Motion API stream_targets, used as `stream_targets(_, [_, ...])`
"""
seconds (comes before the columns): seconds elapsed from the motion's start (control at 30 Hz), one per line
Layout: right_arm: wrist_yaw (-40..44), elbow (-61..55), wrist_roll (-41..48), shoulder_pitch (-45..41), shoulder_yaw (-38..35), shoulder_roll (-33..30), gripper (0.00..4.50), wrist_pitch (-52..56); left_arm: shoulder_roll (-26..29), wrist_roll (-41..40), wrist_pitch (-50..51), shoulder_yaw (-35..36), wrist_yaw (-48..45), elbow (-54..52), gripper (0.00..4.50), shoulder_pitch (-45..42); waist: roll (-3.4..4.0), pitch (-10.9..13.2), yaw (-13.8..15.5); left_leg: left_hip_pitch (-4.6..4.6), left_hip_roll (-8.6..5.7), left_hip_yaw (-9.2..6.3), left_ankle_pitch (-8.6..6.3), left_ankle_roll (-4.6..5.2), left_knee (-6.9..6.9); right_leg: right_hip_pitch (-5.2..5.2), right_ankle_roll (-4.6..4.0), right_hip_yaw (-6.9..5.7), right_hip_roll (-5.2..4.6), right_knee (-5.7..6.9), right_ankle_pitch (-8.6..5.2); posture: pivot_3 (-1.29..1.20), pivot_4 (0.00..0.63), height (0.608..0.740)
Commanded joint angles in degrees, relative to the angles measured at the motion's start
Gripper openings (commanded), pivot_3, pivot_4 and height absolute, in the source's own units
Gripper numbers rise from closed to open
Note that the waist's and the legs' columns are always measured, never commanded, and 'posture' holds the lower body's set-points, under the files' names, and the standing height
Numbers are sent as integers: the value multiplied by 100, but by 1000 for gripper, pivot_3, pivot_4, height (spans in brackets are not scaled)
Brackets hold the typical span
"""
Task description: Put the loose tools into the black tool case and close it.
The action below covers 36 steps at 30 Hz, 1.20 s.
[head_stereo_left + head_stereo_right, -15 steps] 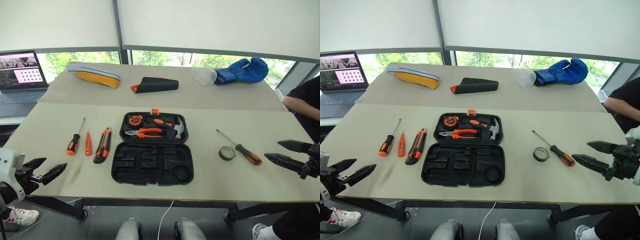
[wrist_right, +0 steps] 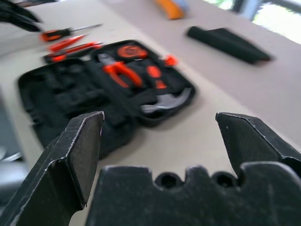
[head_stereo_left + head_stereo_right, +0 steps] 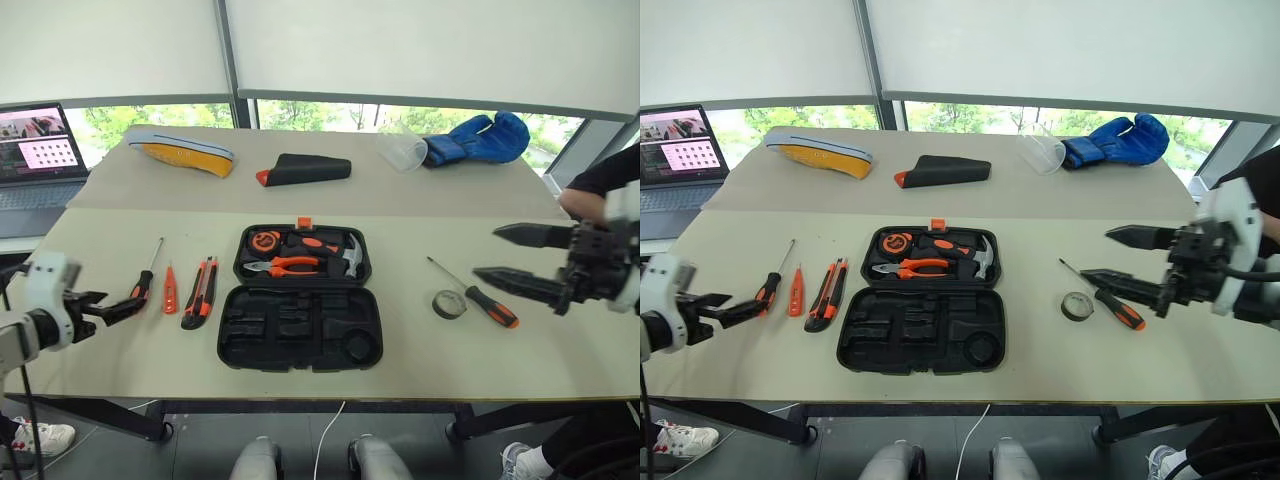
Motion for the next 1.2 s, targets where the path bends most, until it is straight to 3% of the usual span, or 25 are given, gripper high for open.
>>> stream_targets(0.03, [-101, -605, 331, -439, 291, 85, 4450, -1, 151, 368, -17, -470, -65, 700, 4500, -742, -1, 1, 19, -4, -1, 0, -1, 0, 0, -3, -2, -1, 0, 2, 0, 0, 150, 734])
stream_targets(0.4, [-139, -1145, 653, -642, 732, 243, 4450, -44, -145, 1096, -620, -1387, -570, 2216, 4500, -1950, -1, 1, 84, 6, -9, 0, -2, 3, 9, 13, 4, -2, -6, 8, -1, 0, 150, 734])
stream_targets(0.5, [-132, -1153, 496, -662, 886, 299, 4500, -166, -255, 1328, -658, -1527, -499, 2659, 3766, -2202, 3, -2, 103, 21, -8, 0, -1, 4, 10, 28, 5, -5, -6, 10, -6, 0, 150, 734])
stream_targets(0.6, [-140, -1151, 364, -661, 973, 320, 4500, -252, -280, 1533, -832, -1593, -474, 3027, 2521, -2333, 9, -6, 103, 23, -9, 1, 2, 7, 12, 29, 12, -5, -6, 11, -17, 0, 150, 734])
stream_targets(0.77, [-241, -991, 129, -535, 1038, 362, 4500, -316, -201, 1719, -1650, -1526, -648, 3416, 876, -2668, 17, -11, 121, 26, -9, 3, 2, 8, 14, 31, 14, -5, -7, 14, -9, 0, 150, 734])
stream_targets(0.87, [-208, -905, 14, -370, 1008, 344, 4500, -324, -229, 1689, -2576, -1343, -778, 3307, 873, -2971, -1, -6, 157, 17, -5, 3, 3, 7, 16, 25, 4, -9, -5, 15, -3, 0, 150, 734])
stream_targets(0.97, [-199, -1060, -3, 20, 789, 287, 4500, -291, -389, 1252, -3622, -1428, -2224, 2507, 873, -3413, -37, -4, 197, -8, -2, 2, 5, 5, 21, 17, -11, -16, -6, 7, 12, 0, 150, 734])
stream_targets(1.2, [-471, -1384, -200, 589, 449, 318, 4500, -335, -891, 1484, -3876, -2733, -4082, 1412, 873, -3672, -45, -14, 150, -34, -23, 11, -7, 22, 25, 15, 33, -6, -22, -14, 21, 0, 150, 734])
